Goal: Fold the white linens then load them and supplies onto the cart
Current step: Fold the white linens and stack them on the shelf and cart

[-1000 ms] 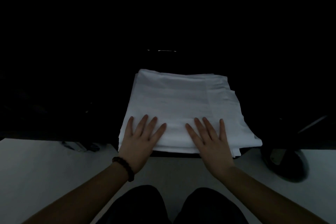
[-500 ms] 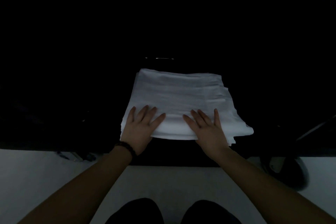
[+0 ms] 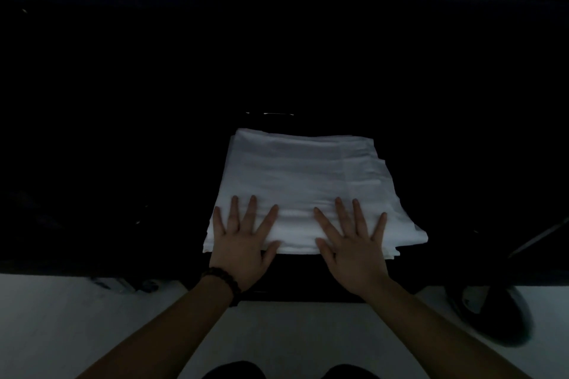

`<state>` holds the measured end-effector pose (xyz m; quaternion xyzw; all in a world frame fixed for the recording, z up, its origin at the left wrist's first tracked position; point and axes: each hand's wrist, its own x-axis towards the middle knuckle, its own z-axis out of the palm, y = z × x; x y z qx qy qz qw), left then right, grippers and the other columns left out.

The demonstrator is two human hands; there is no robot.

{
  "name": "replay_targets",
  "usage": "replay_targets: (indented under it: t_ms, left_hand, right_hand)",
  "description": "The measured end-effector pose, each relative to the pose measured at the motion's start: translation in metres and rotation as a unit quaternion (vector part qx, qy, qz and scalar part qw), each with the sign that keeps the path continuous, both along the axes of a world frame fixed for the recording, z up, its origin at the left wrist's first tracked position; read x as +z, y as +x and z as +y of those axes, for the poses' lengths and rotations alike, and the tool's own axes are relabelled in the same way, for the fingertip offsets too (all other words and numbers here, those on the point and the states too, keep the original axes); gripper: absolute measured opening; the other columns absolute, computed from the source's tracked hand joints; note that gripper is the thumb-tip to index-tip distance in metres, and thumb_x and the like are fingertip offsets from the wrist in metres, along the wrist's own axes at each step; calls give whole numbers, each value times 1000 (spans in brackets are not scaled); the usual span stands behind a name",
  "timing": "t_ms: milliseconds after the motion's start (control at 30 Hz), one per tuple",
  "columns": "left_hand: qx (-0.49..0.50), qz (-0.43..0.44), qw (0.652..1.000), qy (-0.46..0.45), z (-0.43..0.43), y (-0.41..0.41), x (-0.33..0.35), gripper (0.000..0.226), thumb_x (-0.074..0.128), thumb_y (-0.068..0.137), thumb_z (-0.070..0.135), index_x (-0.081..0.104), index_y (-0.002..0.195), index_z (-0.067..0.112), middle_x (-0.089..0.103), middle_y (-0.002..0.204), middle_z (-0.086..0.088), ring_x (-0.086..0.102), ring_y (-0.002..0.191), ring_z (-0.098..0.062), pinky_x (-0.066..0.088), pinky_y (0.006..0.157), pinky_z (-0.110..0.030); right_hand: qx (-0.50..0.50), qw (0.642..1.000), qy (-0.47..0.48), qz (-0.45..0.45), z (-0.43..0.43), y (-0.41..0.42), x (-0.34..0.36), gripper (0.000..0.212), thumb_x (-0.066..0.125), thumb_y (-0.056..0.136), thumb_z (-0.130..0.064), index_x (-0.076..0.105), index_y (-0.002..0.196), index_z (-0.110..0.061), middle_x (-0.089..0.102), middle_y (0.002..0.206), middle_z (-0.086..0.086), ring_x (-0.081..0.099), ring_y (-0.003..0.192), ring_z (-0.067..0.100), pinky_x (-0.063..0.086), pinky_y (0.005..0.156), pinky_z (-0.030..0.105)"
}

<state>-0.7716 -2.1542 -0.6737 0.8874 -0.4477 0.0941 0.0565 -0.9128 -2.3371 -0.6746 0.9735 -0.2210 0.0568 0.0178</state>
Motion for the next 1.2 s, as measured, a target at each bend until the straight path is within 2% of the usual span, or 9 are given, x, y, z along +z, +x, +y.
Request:
replay_targets:
  t_ms: [67, 167, 233, 467, 600, 767, 900, 1000, 1200]
  left_hand:
    - [18, 21, 999, 22, -5, 7, -4, 68, 21, 90, 63, 20, 151, 34, 21, 157, -16, 12, 142, -49, 12, 108, -71]
    - [44, 23, 997, 64, -14, 22, -19, 71, 10, 88, 70, -24, 143, 43, -16, 159, -8, -23, 141, -42, -10, 108, -66]
    - [53, 27, 996, 73, -19, 29, -23, 72, 9, 85, 72, -31, 138, 45, -21, 158, -6, -27, 140, -39, -16, 107, -65]
    - [57, 39, 996, 62, -31, 46, -24, 72, 17, 86, 74, -27, 138, 48, -18, 158, -3, -30, 139, -36, -19, 106, -63]
    - [59, 51, 995, 69, -37, 51, -23, 72, 18, 86, 74, -29, 136, 49, -18, 159, -3, -29, 140, -36, -19, 106, -64]
    - [94, 96, 987, 91, -54, 52, -7, 74, 16, 83, 74, -5, 148, 47, -12, 161, 2, -22, 143, -35, -21, 102, -65]
    - [83, 113, 988, 66, -88, 50, 11, 57, 15, 95, 55, 7, 150, 43, -3, 162, 4, -17, 145, -33, -20, 104, -68]
    - [95, 127, 981, 114, -99, 52, 8, 56, 13, 97, 55, -2, 150, 43, -9, 161, 7, -19, 144, -34, -16, 105, -68]
    - [142, 107, 976, 129, -87, 74, 1, 78, 9, 80, 83, -13, 147, 49, -20, 158, 8, -24, 143, -31, -15, 106, -68]
  right_hand:
    - [1, 1000, 7, 14, -6, 5, -4, 58, 6, 93, -61, -8, 147, -47, -4, 160, 2, -7, 147, 33, -13, 107, 69]
    - [-8, 999, 9, 35, -18, 16, -15, 57, -6, 87, -65, -30, 137, -52, -23, 157, -2, -21, 145, 30, -21, 104, 67]
    - [-11, 999, 17, 39, -23, 23, -18, 56, -1, 90, -65, -34, 134, -54, -27, 154, -4, -23, 144, 29, -24, 103, 66]
    - [-9, 998, 38, 52, -39, 40, -17, 57, 7, 92, -66, -37, 126, -59, -31, 150, -9, -25, 144, 25, -30, 100, 61]
    - [-7, 997, 37, 66, -43, 47, -15, 57, 9, 92, -66, -34, 128, -59, -23, 158, -7, -24, 144, 25, -33, 96, 59]
    - [-21, 993, 79, 86, -42, 57, -4, 58, 19, 94, -64, -10, 143, -56, -18, 159, -8, -24, 144, 22, -31, 96, 62]
    - [-15, 989, 133, 57, -28, 87, 10, 51, 19, 100, -50, 8, 149, -47, -4, 161, -12, -11, 147, 13, -17, 108, 64]
    - [4, 987, 124, 101, -23, 108, 10, 52, 14, 101, -49, 0, 150, -43, -7, 160, -14, -12, 147, 13, -13, 109, 64]
    - [-52, 991, 58, 107, -62, 105, 0, 58, 7, 94, -64, -10, 148, -47, -17, 157, -16, -17, 146, 16, -19, 107, 63]
